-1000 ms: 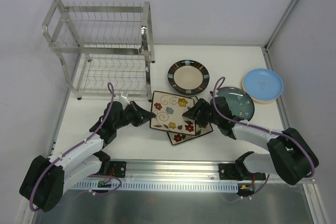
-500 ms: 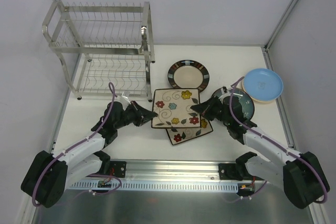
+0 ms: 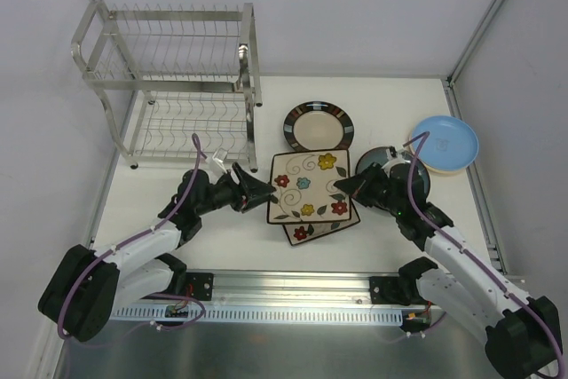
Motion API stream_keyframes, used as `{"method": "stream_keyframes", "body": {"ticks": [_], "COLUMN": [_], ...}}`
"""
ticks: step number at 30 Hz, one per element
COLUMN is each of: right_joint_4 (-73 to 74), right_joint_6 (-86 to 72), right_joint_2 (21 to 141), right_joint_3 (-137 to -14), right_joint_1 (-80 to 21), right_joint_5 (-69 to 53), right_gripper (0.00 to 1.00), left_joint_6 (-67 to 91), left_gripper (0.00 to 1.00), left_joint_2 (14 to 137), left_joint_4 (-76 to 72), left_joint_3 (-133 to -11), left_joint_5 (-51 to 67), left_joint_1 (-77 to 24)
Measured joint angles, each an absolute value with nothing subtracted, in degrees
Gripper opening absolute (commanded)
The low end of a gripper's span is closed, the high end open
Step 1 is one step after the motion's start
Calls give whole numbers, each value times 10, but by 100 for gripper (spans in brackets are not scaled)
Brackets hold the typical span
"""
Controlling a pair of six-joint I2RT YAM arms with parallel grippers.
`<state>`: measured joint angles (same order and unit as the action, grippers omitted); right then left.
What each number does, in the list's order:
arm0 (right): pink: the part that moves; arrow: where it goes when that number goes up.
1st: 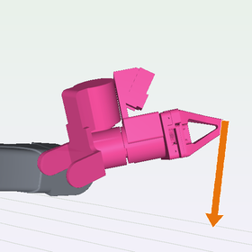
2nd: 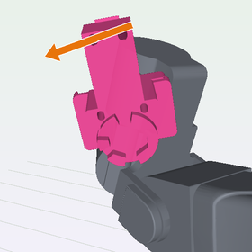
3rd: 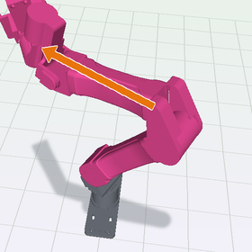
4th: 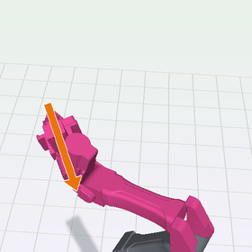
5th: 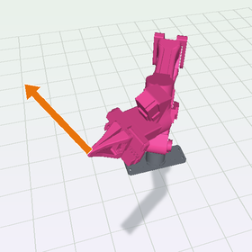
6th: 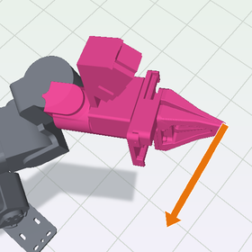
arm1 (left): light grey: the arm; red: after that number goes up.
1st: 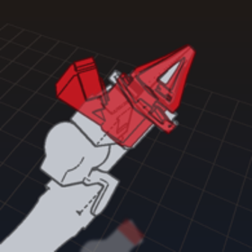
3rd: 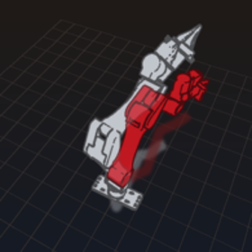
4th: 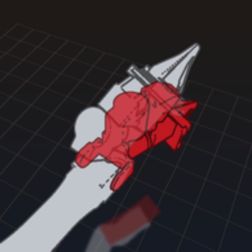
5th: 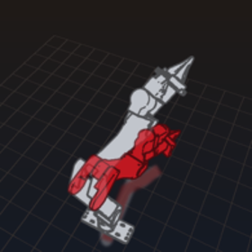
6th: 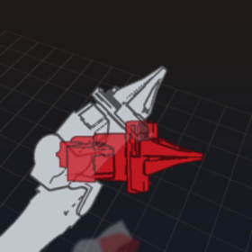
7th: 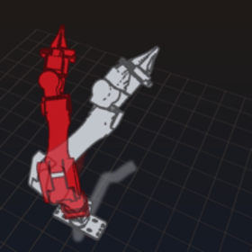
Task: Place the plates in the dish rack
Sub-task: Pass the plate from the left arm to the right
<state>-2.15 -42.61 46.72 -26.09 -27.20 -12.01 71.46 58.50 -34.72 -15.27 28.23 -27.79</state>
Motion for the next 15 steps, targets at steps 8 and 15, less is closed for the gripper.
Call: {"method": "stream_keyframes", "body": {"ticks": [8,15], "right_joint_4": [83,136], "right_joint_6": [-371,-356], "right_joint_2": [432,408], "right_joint_3": [-265,-281], "right_joint_1": [-244,-241], "right_joint_5": [-118,-132], "right_gripper": [1,1], "left_joint_6": [714,712], "left_gripper": [92,93], "left_joint_2": [585,614], "left_joint_4": [-387,-393], "left_joint_3": [-168,-207], "left_joint_5": [283,298], "left_joint_1": [-277,-277]}}
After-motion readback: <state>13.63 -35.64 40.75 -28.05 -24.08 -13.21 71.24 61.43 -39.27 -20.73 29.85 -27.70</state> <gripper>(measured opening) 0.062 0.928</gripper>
